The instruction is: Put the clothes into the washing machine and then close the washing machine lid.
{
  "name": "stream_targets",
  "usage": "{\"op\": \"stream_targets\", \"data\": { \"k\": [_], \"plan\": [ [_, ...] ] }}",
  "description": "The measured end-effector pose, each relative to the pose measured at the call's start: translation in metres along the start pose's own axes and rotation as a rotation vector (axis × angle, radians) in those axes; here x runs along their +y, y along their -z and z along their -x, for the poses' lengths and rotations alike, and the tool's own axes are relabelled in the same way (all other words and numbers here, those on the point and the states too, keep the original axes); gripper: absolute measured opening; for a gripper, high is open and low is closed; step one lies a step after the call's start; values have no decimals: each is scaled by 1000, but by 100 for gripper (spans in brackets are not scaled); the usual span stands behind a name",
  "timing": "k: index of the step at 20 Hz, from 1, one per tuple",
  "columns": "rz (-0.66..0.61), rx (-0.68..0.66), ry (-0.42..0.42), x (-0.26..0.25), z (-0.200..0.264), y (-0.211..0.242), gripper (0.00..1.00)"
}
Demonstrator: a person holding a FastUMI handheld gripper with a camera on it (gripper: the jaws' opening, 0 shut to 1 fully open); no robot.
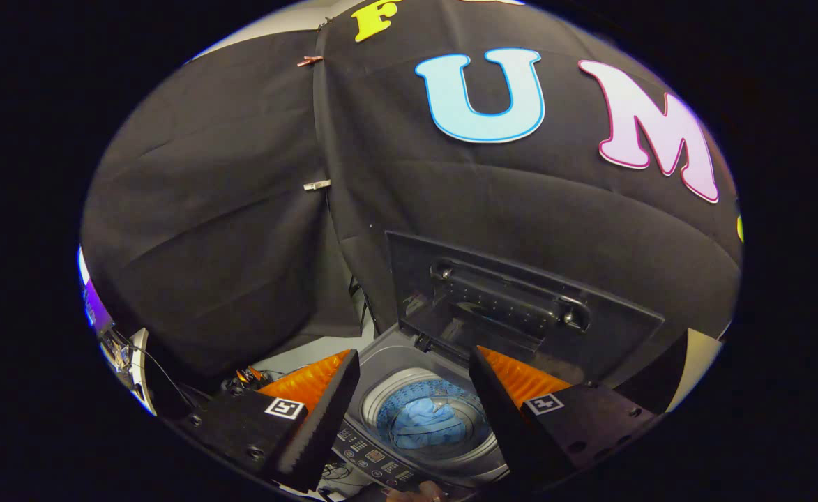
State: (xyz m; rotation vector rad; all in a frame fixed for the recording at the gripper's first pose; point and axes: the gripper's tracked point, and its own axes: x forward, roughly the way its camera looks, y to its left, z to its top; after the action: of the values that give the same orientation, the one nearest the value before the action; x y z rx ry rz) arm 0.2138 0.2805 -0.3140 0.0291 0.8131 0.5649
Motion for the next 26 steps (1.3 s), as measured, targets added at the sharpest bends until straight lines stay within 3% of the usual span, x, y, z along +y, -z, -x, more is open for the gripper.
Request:
{"op": "stream_targets", "data": {
  "k": [9, 18, 26],
  "plan": [
    [74, -234, 73, -2, 133, -58, 98],
    [8, -366, 241, -59, 264, -73, 98],
    [19, -560, 452, -103, 402, -61, 98]
  ]
}}
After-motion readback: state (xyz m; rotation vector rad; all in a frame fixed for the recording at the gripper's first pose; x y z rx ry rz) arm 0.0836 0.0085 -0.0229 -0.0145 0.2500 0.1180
